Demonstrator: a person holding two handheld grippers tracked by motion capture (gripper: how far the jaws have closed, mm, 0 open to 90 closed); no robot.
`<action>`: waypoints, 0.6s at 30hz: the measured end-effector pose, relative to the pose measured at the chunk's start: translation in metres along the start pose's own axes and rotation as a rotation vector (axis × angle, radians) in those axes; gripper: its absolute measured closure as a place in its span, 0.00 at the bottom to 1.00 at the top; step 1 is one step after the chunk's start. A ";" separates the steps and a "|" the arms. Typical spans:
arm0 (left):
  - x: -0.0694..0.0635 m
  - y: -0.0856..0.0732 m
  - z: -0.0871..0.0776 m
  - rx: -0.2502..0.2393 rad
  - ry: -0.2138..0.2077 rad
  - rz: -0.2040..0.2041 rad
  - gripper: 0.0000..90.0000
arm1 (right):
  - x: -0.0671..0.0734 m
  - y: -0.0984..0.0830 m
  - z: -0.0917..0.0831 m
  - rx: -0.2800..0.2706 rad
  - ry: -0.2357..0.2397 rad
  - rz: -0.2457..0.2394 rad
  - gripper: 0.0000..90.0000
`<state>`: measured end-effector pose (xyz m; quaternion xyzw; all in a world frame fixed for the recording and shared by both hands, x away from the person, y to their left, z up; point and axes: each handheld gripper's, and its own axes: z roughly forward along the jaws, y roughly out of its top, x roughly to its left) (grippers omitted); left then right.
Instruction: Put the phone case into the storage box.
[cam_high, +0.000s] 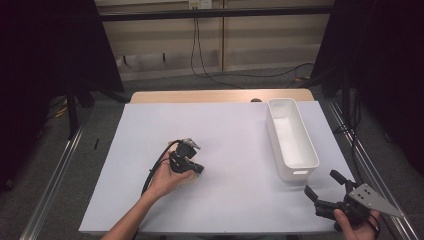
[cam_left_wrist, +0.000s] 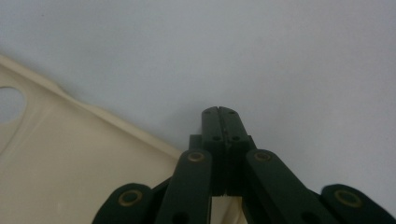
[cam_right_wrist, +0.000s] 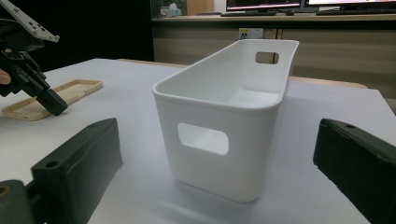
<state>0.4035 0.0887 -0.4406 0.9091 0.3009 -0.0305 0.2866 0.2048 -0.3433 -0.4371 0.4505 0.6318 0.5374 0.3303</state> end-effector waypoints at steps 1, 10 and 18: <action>0.000 -0.001 0.000 -0.003 -0.001 -0.009 1.00 | 0.000 0.000 0.000 0.001 0.000 0.000 0.01; 0.001 -0.004 -0.004 0.006 0.003 -0.015 1.00 | 0.001 0.000 0.000 0.000 0.000 0.003 0.01; 0.007 -0.014 -0.010 -0.009 -0.003 -0.033 1.00 | 0.000 0.000 0.000 0.001 0.000 -0.004 0.01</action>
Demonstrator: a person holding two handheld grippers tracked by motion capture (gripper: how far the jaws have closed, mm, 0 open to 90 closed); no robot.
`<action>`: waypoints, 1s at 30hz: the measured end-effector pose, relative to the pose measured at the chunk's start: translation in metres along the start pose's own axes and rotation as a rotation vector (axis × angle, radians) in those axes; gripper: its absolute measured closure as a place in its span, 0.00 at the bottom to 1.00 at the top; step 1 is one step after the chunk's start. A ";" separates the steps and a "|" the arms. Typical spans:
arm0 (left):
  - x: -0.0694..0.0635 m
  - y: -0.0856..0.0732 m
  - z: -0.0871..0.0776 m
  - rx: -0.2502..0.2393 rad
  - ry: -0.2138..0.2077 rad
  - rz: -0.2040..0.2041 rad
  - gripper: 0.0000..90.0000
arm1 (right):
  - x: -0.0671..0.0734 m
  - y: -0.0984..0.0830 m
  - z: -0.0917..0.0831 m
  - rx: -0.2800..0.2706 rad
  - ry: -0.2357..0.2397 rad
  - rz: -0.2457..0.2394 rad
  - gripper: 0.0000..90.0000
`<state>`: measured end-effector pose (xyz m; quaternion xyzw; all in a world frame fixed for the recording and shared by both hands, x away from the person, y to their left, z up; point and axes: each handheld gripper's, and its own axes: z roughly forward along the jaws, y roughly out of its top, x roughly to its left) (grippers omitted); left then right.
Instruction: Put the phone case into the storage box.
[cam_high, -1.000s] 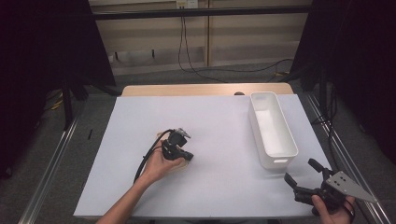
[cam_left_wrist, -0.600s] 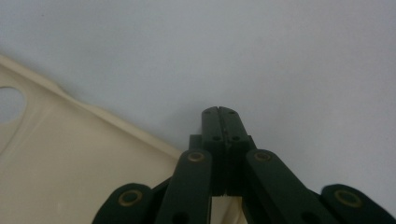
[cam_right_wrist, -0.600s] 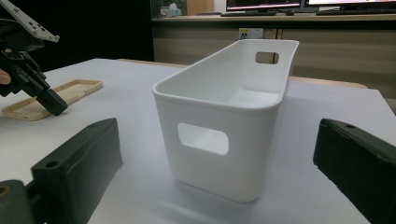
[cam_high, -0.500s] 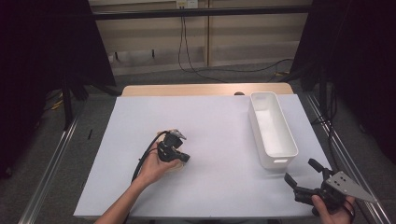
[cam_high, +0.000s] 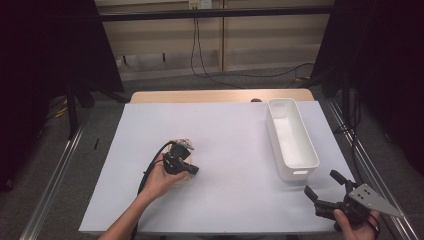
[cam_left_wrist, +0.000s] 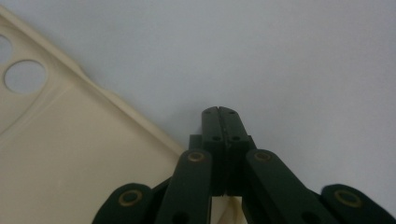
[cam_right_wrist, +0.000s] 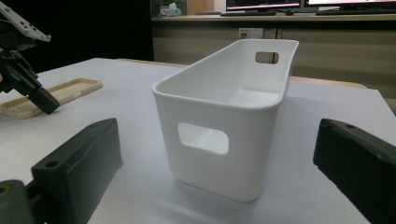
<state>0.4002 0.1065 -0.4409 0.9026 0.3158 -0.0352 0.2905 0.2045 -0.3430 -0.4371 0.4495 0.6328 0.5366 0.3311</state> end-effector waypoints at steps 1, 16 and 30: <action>0.002 -0.004 -0.001 -0.020 -0.015 -0.020 1.00 | 0.000 0.000 0.000 -0.001 0.000 -0.001 0.01; 0.004 -0.012 -0.007 -0.015 -0.006 -0.019 1.00 | 0.000 0.000 0.000 -0.001 0.001 0.000 0.01; 0.008 -0.021 -0.013 -0.023 -0.007 -0.013 1.00 | 0.000 0.000 0.000 0.000 0.001 0.002 0.01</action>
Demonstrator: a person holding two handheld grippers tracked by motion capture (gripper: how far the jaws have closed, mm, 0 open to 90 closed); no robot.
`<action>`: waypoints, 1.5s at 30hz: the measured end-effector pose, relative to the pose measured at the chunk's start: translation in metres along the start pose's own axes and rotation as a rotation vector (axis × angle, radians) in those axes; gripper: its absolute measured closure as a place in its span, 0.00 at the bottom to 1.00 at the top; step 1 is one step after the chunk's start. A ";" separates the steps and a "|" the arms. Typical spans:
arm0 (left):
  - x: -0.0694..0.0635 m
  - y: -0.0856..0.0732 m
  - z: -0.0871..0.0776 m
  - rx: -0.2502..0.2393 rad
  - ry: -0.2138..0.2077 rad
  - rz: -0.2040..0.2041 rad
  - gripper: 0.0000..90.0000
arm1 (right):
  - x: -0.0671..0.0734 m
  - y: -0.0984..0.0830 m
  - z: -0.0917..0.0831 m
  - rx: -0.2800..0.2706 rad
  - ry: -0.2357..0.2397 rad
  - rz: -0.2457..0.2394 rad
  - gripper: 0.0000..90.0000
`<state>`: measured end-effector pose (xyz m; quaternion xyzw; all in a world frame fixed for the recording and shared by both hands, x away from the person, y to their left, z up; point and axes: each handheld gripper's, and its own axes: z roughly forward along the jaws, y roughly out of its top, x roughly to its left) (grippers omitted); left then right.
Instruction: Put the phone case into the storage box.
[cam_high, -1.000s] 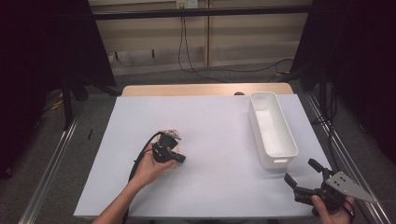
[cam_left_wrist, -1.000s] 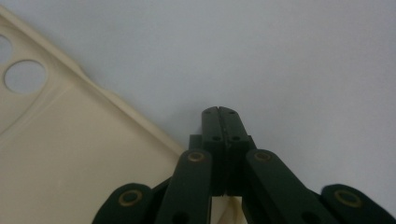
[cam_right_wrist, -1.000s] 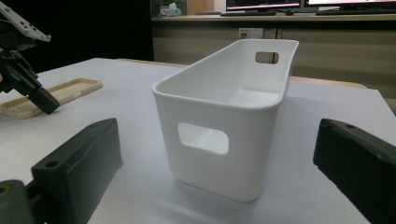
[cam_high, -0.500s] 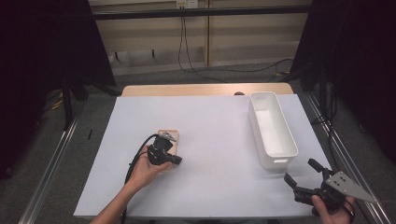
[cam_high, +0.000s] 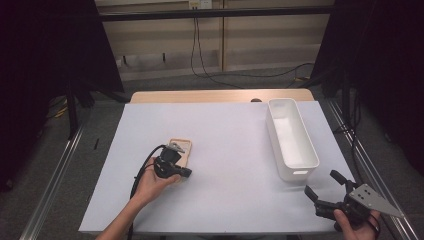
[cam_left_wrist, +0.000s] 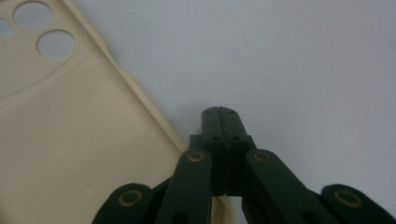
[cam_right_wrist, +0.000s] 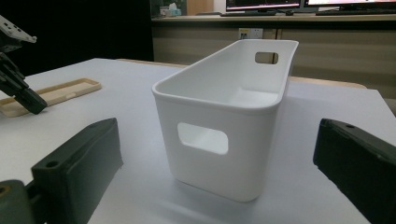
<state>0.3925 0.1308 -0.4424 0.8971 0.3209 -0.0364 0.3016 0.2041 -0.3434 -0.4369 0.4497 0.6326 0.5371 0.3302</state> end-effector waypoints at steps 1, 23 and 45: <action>0.001 -0.001 -0.001 -0.002 0.000 -0.009 1.00 | 0.000 0.000 0.000 0.000 0.000 -0.005 0.01; 0.002 -0.014 -0.007 -0.045 0.021 -0.033 1.00 | 0.001 0.000 0.000 0.001 -0.002 -0.005 0.01; 0.006 -0.025 -0.015 -0.085 0.037 -0.060 1.00 | 0.002 0.000 0.000 0.006 0.004 -0.011 0.01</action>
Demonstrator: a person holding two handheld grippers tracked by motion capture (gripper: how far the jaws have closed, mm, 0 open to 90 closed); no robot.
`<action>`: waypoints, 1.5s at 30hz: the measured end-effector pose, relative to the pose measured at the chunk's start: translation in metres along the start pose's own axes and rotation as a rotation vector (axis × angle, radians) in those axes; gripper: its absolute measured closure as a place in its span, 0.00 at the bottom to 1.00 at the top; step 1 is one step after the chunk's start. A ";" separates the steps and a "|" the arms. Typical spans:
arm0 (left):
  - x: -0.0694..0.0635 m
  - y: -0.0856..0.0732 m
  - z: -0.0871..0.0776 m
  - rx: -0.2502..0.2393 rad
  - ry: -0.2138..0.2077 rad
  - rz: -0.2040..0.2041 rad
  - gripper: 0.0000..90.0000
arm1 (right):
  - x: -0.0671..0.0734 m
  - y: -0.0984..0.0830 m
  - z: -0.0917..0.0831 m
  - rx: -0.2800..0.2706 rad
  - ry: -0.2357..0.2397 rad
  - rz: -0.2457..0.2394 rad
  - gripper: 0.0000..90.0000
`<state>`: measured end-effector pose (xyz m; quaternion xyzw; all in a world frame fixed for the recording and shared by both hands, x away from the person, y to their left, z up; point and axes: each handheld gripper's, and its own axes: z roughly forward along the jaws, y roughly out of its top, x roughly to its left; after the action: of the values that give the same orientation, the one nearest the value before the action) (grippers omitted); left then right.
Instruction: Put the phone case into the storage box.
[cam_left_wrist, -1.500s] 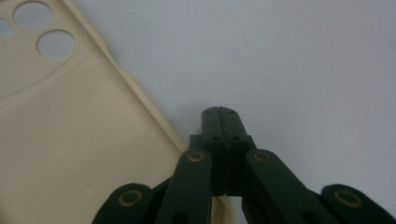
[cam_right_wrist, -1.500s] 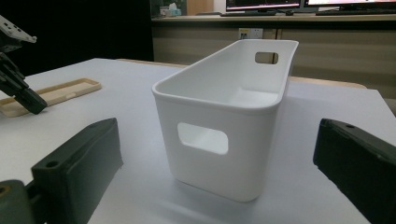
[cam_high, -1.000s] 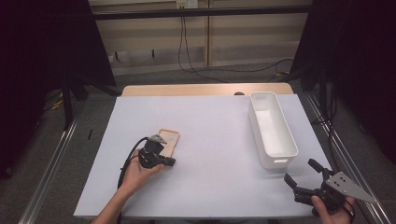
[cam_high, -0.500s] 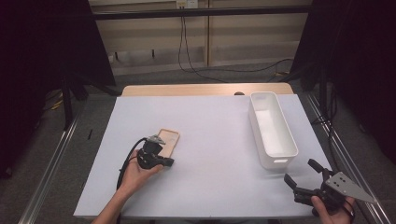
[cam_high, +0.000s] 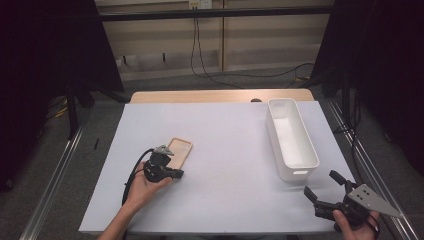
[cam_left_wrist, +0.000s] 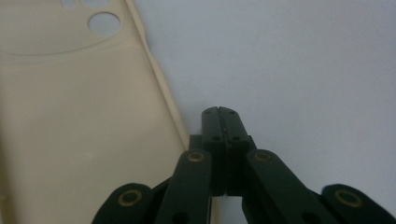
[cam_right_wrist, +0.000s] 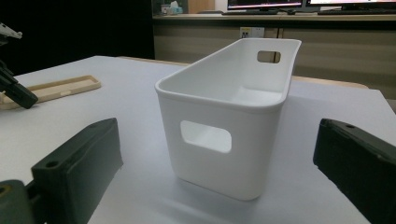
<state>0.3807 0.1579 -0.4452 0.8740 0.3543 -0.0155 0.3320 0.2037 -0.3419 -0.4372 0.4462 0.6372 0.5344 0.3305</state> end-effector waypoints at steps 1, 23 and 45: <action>0.001 -0.001 0.000 -0.003 0.000 -0.003 1.00 | 0.000 0.000 0.000 -0.001 0.000 0.003 0.01; 0.001 -0.002 -0.031 -0.302 0.053 -0.022 0.37 | 0.000 0.000 -0.001 -0.004 -0.001 -0.002 0.01; 0.039 -0.001 -0.064 -0.280 0.186 -0.081 0.07 | -0.001 0.000 0.000 -0.004 -0.003 0.008 0.01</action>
<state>0.3962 0.2197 -0.4059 0.8017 0.4173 0.1016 0.4156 0.2043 -0.3426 -0.4374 0.4491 0.6338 0.5362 0.3301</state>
